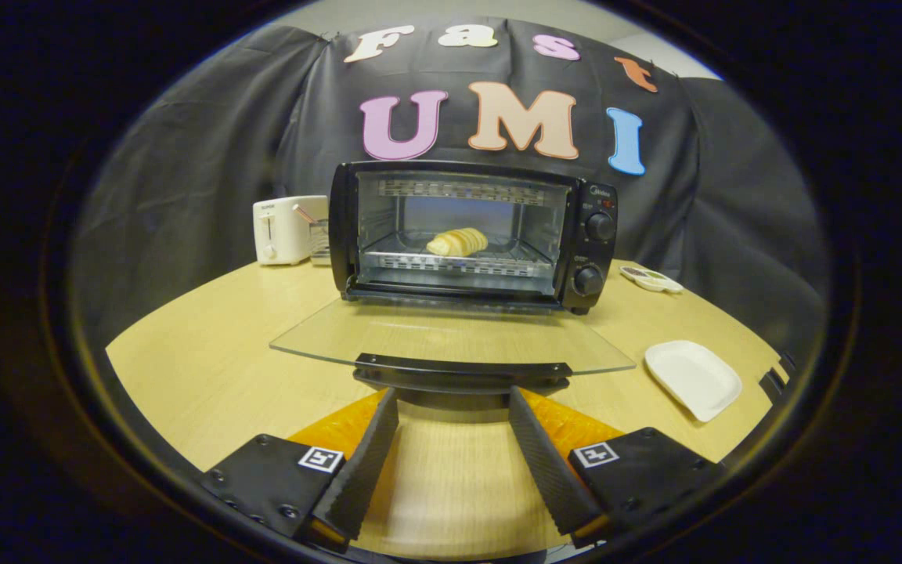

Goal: Open the toaster oven, put the food inside, and close the toaster oven door.

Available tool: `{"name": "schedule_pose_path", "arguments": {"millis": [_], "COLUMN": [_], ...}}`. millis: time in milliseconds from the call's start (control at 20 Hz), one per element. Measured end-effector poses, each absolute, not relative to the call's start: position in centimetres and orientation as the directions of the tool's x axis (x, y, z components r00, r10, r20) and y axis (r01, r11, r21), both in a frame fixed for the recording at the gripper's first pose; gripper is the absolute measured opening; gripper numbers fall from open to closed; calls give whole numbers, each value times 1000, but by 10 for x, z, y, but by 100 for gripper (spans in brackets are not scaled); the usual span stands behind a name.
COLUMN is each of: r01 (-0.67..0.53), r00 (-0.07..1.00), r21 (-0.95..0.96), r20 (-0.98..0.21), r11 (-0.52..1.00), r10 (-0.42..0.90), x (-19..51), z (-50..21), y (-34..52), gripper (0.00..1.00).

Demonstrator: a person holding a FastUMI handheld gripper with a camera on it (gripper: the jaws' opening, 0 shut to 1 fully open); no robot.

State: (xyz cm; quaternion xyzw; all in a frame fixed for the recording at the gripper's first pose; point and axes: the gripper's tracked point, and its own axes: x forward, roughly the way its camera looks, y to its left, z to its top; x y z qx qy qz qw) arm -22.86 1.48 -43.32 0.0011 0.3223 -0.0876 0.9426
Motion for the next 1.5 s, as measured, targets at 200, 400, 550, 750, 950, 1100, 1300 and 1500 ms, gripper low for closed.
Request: {"name": "schedule_pose_path", "arguments": {"millis": [200,400,550,750,950,1100,1300,1500], "r01": [169,172,186,198,216,217,224,238], "r00": [783,807,846,865,877,893,903,905], "r21": [-50,-48,-46,-29,-8,-12,11,30], "r20": [-600,-567,-500,-465,-438,-402,-378,-369], "r11": [984,984,981,980,976,976,975,971], "r10": [-165,-168,-184,-189,-198,-204,-203,-210], "x": [-226,-222,-204,-176,-143,-116,-85,-60], "z": [-431,-416,-390,-373,-363,-353,-349,-347], "y": [16,16,9,0,-12,-18,-24,-31], "gripper": [92,93,94,95,95,95,95,95]}}
